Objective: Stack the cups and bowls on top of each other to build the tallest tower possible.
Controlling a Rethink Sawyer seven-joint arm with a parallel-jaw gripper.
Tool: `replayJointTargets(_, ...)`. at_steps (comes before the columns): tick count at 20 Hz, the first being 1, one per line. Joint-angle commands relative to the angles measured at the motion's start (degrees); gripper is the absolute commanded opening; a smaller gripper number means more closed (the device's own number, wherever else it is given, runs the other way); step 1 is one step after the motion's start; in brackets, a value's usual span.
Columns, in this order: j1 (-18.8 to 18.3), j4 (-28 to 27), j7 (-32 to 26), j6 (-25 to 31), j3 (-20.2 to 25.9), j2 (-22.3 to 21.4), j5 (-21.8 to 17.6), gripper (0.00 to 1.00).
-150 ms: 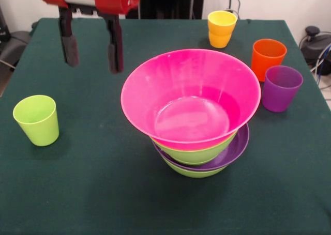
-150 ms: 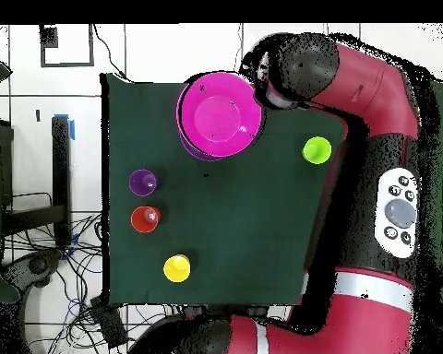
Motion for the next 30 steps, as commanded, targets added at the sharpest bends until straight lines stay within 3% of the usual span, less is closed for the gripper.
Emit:
replayJointTargets(1, -1.42, -1.11, -10.00, 1.67, 6.71, 1.92, -2.83, 1.00)
replayJointTargets(17, -3.04, -3.98, -11.44, 8.28, 7.47, 0.05, -3.35, 1.00)
replayJointTargets(30, -5.68, -4.00, -14.51, 5.41, 9.84, 2.74, -4.07, 1.00)
